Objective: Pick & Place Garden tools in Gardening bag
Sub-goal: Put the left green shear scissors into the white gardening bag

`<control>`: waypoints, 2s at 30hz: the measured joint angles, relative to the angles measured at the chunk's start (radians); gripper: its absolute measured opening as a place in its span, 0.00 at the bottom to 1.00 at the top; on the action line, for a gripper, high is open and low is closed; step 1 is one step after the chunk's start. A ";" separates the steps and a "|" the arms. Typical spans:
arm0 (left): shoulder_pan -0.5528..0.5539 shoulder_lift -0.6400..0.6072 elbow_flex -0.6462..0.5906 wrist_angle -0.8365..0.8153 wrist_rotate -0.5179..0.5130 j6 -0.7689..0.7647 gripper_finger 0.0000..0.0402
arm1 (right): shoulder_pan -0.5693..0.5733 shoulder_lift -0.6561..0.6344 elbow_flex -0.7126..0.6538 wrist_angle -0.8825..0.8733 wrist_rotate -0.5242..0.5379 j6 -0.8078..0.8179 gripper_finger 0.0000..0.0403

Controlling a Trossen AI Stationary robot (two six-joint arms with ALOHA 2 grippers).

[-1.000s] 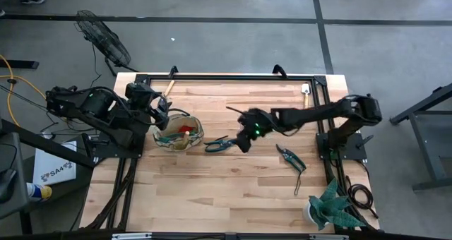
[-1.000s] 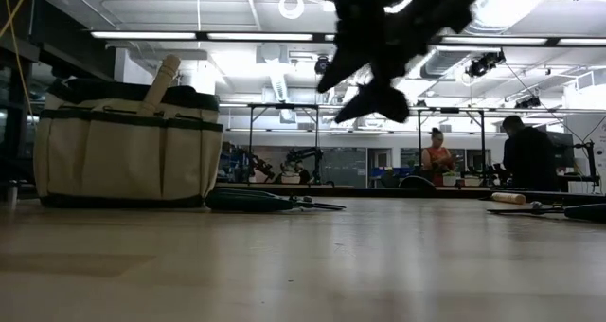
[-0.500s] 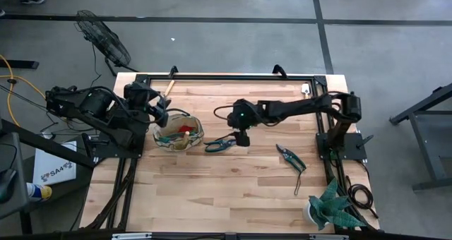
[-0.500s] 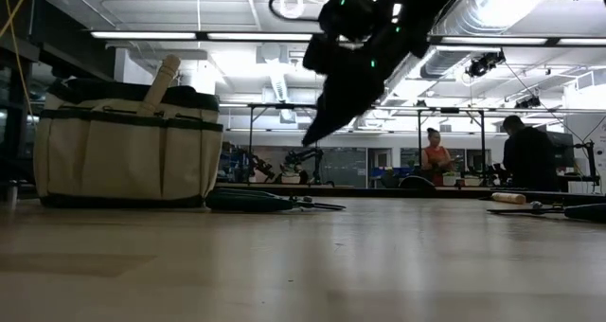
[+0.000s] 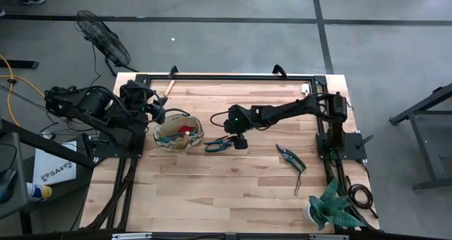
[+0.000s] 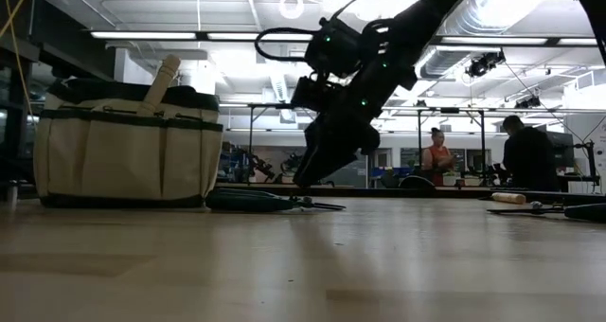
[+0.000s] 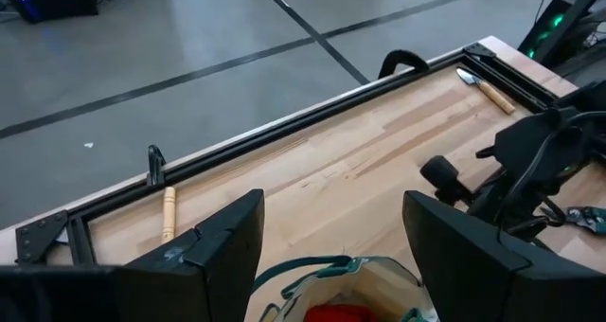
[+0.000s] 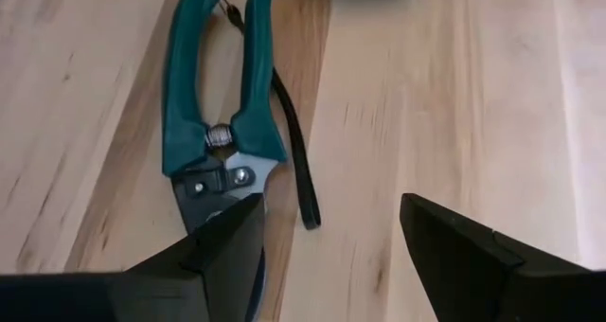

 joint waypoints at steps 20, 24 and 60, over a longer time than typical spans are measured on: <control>0.000 -0.010 0.000 -0.022 0.009 -0.004 0.61 | -0.001 0.077 0.002 0.035 -0.002 -0.053 0.38; 0.000 -0.010 0.000 -0.032 0.016 -0.005 0.61 | 0.000 0.089 0.003 0.035 -0.006 -0.053 0.35; 0.000 -0.010 0.000 -0.041 0.023 -0.008 0.61 | 0.040 0.019 0.081 -0.225 0.104 0.221 0.01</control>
